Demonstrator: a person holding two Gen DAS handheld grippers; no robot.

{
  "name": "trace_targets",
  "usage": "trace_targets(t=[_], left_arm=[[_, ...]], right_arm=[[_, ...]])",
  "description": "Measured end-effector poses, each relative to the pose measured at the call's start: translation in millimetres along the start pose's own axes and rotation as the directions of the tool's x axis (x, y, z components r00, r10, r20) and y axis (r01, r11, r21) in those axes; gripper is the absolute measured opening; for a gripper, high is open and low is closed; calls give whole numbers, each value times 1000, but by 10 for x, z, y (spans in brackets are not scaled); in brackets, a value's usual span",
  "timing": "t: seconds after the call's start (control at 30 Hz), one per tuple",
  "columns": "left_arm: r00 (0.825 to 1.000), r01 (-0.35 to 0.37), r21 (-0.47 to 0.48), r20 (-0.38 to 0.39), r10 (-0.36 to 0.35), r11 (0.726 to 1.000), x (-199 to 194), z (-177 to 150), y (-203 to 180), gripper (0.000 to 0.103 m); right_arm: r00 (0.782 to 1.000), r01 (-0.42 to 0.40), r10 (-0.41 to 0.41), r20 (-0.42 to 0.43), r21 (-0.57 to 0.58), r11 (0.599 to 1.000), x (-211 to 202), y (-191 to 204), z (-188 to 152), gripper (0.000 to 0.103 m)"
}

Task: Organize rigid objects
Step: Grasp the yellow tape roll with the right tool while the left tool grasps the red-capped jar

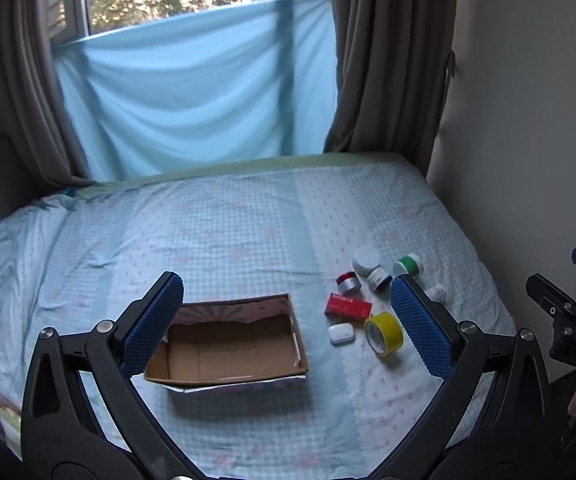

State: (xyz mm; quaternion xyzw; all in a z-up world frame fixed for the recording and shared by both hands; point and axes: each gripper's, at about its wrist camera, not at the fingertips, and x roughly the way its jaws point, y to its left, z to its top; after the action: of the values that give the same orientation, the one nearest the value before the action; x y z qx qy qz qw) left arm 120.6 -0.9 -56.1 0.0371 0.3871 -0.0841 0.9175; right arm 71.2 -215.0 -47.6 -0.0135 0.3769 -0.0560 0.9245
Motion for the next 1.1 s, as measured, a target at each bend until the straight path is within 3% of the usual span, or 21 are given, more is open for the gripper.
trace_targets(t=[0.23,0.37,0.63,0.8,0.97,1.1], left_arm=[[980,77,44,-189,-67,996,1241,20,-240,103],[955,101,72,-288,-76,992,1969,25,-446,103],[864,127,0,-491,-111,992,3510,-53,-809,103],[791,89,-71,-601,-114,993,4359,-249,-922,102],[710,64,-128,-691,-135,990,4961,-511,-1026,95],[666,43,-165,-730,-152,985,5216,-692,-1080,94]], right_arm=[[990,-1,2,-144,4,1000,807,-41,-183,103],[973,-33,28,-229,-16,999,1336,-25,-323,103],[896,-74,39,-441,-61,995,2453,31,-720,103],[833,-91,29,-552,-85,992,3057,27,-983,103],[771,-122,29,-636,-102,987,3485,95,-1206,103],[733,-146,37,-680,-104,984,3665,179,-1344,102]])
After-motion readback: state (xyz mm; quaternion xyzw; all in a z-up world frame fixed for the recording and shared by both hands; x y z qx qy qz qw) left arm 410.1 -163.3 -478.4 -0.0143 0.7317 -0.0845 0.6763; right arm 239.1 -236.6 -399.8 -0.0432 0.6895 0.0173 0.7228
